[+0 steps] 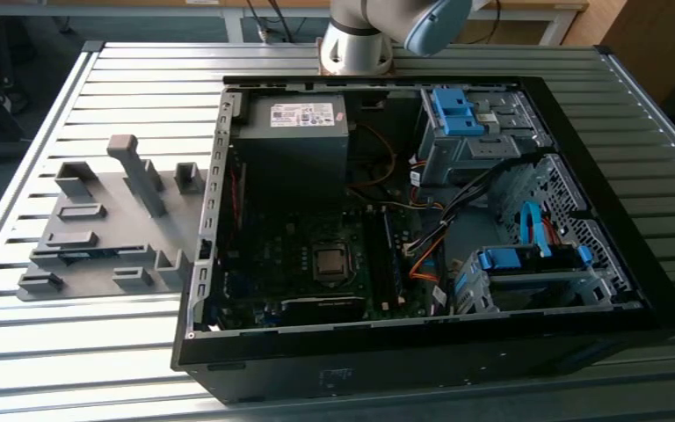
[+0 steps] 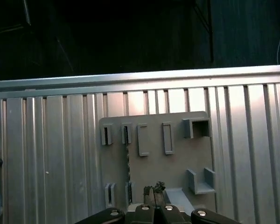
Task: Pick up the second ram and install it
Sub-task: 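Pick up the second ram and move it above second insertion slot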
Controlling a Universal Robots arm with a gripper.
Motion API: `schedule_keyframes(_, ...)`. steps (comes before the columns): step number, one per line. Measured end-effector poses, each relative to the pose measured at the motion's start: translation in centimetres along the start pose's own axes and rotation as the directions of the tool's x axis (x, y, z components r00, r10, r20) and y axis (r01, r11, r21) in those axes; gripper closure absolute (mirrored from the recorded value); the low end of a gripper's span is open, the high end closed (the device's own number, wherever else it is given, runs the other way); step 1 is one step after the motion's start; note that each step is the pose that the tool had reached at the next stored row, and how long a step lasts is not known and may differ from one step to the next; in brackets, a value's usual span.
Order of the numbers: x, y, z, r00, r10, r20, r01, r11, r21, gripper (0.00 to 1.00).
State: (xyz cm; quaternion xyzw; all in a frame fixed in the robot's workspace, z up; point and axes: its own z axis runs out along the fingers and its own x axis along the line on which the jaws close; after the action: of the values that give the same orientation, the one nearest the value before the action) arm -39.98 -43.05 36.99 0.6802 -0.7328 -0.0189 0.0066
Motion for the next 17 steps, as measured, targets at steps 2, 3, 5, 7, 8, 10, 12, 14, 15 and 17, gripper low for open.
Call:
schedule_keyframes(2, 0.03, 0.00, 0.00, 1.0000, -0.003, 0.0002, 0.003, 1.0000, 0.0036, 0.89)
schedule_keyframes(3, 0.05, 0.00, 0.01, 1.0000, -0.004, 0.0002, 0.004, 1.0000, 0.0047, 0.89)
schedule_keyframes(5, 0.10, 0.00, 0.03, 1.0000, -0.006, 0.0004, 0.006, 1.0000, 0.0068, 0.89)
schedule_keyframes(7, 0.17, -0.01, 0.09, 1.0000, -0.009, 0.0003, 0.009, 0.9999, 0.0069, 0.84)
schedule_keyframes(8, 0.22, -0.02, 0.13, 0.9999, -0.013, 0.0001, 0.013, 0.9999, 0.0069, 0.76)
schedule_keyframes(10, 0.38, -0.03, 0.23, 0.9997, -0.023, -0.0005, 0.023, 0.9997, 0.0064, 0.76)
schedule_keyframes(12, 0.54, -0.03, 0.38, 0.9995, -0.031, -0.0005, 0.031, 0.9995, 0.0065, 0.76)
schedule_keyframes(14, 0.55, -0.04, 0.51, 0.9995, -0.031, -0.0006, 0.031, 0.9995, 0.0064, 0.76)
schedule_keyframes(15, 0.56, -0.04, 0.59, 0.9995, -0.031, -0.0006, 0.031, 0.9995, 0.0064, 0.76)
schedule_keyframes(17, 0.56, -0.05, 0.77, 0.9995, -0.031, -0.0006, 0.031, 0.9995, 0.0065, 0.76)
